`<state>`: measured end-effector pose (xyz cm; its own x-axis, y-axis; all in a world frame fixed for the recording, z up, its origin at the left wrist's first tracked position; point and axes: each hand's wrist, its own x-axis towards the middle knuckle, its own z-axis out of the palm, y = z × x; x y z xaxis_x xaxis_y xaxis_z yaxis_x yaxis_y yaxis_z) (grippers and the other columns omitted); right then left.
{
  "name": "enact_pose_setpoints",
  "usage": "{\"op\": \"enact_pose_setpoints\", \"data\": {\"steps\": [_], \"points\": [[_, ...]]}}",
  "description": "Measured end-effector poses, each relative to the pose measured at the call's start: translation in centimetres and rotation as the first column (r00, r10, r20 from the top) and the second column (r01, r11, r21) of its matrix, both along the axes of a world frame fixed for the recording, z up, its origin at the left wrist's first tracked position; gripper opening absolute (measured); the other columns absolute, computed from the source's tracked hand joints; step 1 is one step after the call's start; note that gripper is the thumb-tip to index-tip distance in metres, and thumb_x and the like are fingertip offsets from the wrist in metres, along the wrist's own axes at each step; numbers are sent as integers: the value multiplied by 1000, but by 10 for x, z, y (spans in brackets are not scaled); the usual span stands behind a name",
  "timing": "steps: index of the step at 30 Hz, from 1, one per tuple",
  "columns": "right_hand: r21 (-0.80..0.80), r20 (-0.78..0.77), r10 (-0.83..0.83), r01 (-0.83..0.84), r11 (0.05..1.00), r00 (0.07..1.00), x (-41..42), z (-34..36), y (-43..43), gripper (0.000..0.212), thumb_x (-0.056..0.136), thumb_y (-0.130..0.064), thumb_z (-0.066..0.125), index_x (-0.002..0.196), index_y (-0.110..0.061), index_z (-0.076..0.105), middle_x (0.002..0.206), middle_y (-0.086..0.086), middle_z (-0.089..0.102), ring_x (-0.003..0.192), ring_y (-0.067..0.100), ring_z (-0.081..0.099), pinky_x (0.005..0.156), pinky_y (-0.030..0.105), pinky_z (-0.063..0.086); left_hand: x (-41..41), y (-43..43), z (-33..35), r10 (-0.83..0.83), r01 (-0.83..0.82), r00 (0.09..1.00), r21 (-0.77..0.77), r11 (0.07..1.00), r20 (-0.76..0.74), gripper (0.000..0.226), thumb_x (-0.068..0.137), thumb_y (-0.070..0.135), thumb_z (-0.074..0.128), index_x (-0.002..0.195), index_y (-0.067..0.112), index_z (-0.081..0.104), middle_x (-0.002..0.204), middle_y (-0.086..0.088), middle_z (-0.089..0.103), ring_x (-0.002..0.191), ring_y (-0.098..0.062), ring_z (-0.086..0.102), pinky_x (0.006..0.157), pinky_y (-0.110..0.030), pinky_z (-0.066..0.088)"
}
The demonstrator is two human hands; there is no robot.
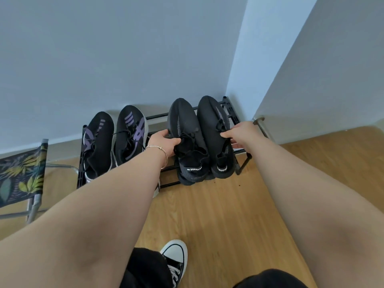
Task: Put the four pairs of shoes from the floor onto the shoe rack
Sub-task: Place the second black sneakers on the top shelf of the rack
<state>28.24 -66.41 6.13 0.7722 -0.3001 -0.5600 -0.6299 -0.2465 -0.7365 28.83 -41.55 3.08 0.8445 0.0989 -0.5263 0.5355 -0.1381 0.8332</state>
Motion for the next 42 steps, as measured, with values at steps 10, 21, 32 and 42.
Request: {"op": "enact_pose_setpoints", "data": {"steps": [10, 21, 32, 42], "points": [[-17, 56, -30, 31, 999, 998, -1, -28, 3, 56, 79, -45, 78, 122, -11, 70, 124, 5, 70, 114, 27, 65, 99, 43, 53, -5, -3, -22, 41, -56, 997, 239, 969, 68, 75, 72, 59, 72, 133, 16, 67, 120, 2, 74, 111, -22, 69, 103, -40, 53], [66, 195, 235, -252, 965, 952, -87, -15, -3, 72, 91, -49, 62, 152, -23, 34, 143, -12, 45, 132, 7, 44, 111, 30, 34, -72, -26, 4, -221, 178, 966, 278, 944, 134, 86, 73, 75, 67, 139, 24, 47, 137, 11, 57, 125, -12, 57, 105, -35, 48], [-320, 240, 380, -296, 900, 894, -107, -45, 6, 96, 74, -40, 82, 153, -23, 30, 153, -1, 42, 141, 16, 39, 115, 43, 38, -95, -22, -12, -444, 339, 892, 528, 779, 82, 119, 76, 41, 84, 162, 14, 6, 170, -1, 13, 156, -16, 15, 126, -34, 21], [-368, 252, 371, -266, 891, 894, -106, -44, 9, 91, 73, -42, 82, 150, -22, 38, 148, 0, 47, 137, 18, 44, 113, 45, 40, -96, -26, -7, -411, 299, 906, 540, 787, 97, 111, 80, 34, 84, 162, 17, 10, 168, -1, 18, 152, -21, 28, 119, -32, 29]]}}
